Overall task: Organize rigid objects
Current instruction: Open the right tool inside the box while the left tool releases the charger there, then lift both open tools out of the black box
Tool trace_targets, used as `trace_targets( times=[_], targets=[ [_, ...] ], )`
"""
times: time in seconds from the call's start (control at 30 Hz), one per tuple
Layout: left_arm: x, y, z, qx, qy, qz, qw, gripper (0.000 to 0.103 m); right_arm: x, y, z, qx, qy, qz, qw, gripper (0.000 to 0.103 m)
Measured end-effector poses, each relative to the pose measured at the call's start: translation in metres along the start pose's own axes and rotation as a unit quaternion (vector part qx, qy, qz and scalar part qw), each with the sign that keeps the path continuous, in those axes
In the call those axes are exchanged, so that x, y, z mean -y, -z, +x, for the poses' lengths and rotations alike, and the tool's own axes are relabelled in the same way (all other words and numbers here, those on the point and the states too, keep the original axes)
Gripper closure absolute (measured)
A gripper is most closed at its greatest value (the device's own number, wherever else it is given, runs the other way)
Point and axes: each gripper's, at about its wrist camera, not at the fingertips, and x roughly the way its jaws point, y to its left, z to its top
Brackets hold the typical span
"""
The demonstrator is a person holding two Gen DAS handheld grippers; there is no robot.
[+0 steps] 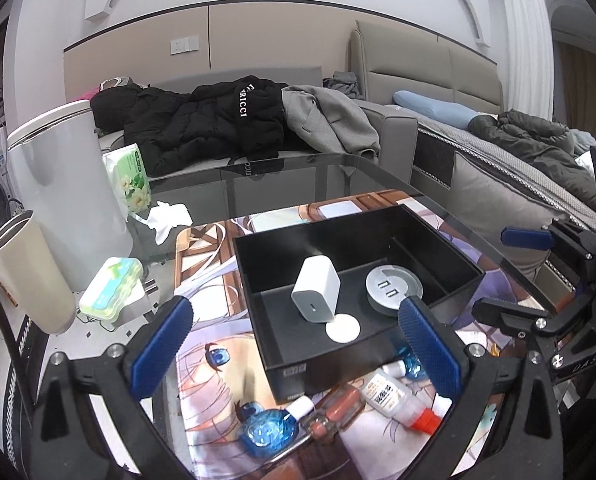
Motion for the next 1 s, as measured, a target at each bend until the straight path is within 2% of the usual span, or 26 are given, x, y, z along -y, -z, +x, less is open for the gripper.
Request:
trace_targets(
  times=[0.37,0.67,1.0],
  targets=[
    [0.006,0.019,-0.008,-0.021,-0.007,0.019,0.9996,0.0,-0.005,0.017,-0.006,-0.029,-0.007,-0.012,0.999,0.001],
    [0.011,0.032,-0.007,-0.049,0.013,0.023,0.9985,0.0,-0.012,0.031,-0.003,-0.057,-0.011,-0.024,0.998,0.001],
    [0.01,0.044,-0.008,-0.07,0.008,0.037,0.9968,0.0,-0.019,0.038,0.0,-0.075,-0.017,-0.035,0.996,0.001]
  ],
)
